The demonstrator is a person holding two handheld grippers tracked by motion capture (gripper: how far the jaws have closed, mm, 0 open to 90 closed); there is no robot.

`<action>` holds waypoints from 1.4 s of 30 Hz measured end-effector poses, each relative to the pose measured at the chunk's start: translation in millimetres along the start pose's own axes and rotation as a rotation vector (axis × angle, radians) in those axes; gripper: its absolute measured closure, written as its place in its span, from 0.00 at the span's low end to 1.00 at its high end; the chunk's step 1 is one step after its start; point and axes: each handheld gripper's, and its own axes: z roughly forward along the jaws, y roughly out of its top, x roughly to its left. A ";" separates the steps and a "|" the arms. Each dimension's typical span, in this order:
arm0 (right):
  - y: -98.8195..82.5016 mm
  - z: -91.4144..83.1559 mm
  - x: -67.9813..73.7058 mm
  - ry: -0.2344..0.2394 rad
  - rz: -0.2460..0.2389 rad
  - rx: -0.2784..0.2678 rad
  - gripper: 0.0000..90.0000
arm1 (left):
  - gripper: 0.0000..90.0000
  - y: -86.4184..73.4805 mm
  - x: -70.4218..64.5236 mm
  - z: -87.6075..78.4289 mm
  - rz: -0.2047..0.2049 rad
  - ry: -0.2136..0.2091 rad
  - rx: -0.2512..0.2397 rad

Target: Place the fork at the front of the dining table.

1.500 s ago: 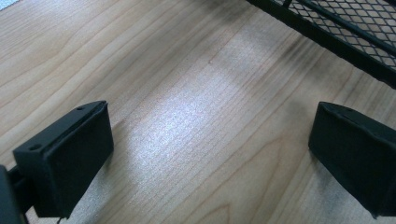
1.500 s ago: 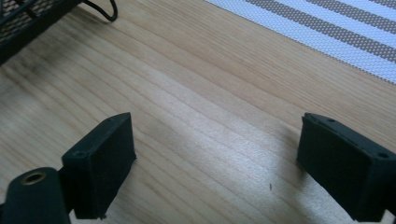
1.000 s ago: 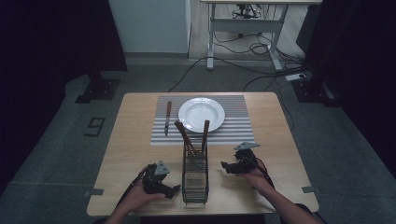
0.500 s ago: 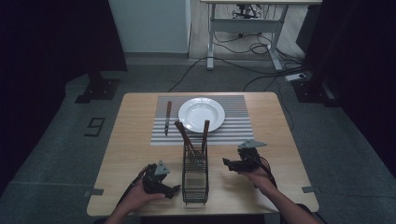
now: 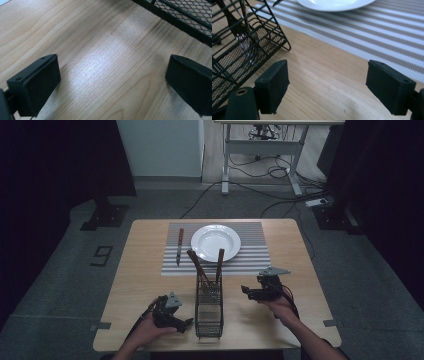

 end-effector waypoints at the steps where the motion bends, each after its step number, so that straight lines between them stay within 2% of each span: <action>1: 1.5 -0.7 -0.7 -0.002 -0.001 -0.005 0.20 | 0.00 0.0 0.0 0.0 0.000 0.000 0.000; 8: 9.8 -5.4 -4.0 0.005 -0.002 -0.030 0.20 | 0.00 0.0 0.0 0.0 0.000 0.000 0.000; 21: 34.7 -23.0 -3.3 0.051 0.013 -0.101 0.21 | 0.00 0.0 0.1 -0.1 0.001 0.000 0.001; 30: 50.8 -32.4 4.6 0.070 -0.027 -0.134 0.21 | 0.00 0.0 0.0 -0.1 0.000 0.000 0.001; 42: 74.1 -31.0 15.2 0.100 -0.047 -0.164 0.21 | 0.00 0.0 0.0 -0.1 0.001 -0.001 0.001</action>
